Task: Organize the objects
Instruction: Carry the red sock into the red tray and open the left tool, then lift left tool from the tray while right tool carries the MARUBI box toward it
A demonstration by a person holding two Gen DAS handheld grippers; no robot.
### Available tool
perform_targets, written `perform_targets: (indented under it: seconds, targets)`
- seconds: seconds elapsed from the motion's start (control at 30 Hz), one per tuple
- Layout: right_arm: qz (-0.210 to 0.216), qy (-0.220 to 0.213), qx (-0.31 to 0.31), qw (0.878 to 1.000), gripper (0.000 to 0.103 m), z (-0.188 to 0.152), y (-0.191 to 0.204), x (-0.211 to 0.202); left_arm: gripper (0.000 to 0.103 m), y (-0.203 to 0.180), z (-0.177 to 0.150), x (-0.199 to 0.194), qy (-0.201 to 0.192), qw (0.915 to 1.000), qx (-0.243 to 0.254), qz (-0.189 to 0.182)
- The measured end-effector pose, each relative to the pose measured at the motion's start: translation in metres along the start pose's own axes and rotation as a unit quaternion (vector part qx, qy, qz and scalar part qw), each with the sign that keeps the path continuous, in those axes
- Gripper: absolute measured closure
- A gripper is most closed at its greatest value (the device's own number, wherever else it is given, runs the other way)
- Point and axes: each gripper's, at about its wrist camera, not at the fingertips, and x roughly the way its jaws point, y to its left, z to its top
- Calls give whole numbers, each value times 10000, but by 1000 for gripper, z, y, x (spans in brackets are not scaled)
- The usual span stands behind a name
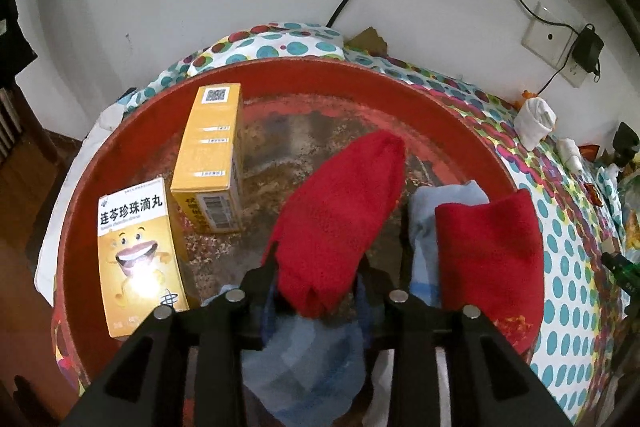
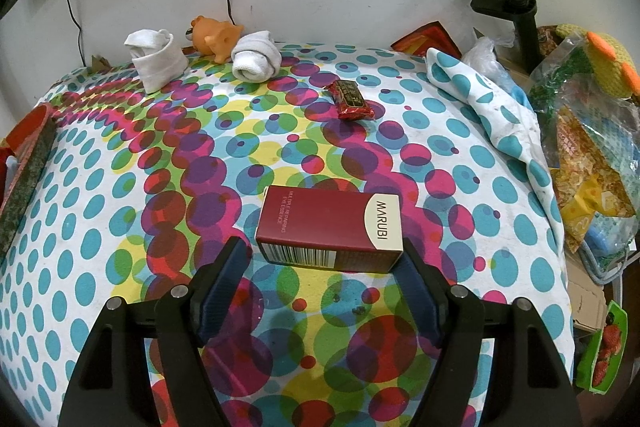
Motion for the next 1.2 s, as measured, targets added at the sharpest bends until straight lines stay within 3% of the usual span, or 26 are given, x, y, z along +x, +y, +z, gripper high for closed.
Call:
perform_targets:
  seconds: [0.17,0.33,0.53,0.77,0.87,0.9,1.0,1.2]
  targets:
    - [0,2,-2,10000,31,0,-1,1,63,0,-1,-4,-29,9999,81,-128]
    - [1,2,-6,10000,31,1,-1,1,63,-2,-5,-20,-190,9997,146,30]
    - [-1,3,-6,10000,31,1,-1,1,63,-1,-23,-58,-710,9974,143,50]
    - [2,0,-13,10000,32,1,-2,1,63,4,-53,-83,-951,9952,214,87]
    - [20,-13,-40,10000,37,1,-2,1,63,0,-63,-89,-1068,9932,409,230]
    - [42,-34,-75,10000,44,1,-1,0,63,-1,-64,-89,-1093,9926,449,276]
    - [-69,-71,-146,9998,44,2,2,-1,63,-3,-67,-90,-1143,9910,589,373]
    - [-172,-57,157,9997,44,1,1,-3,63,13,-70,-91,-1138,9927,346,195]
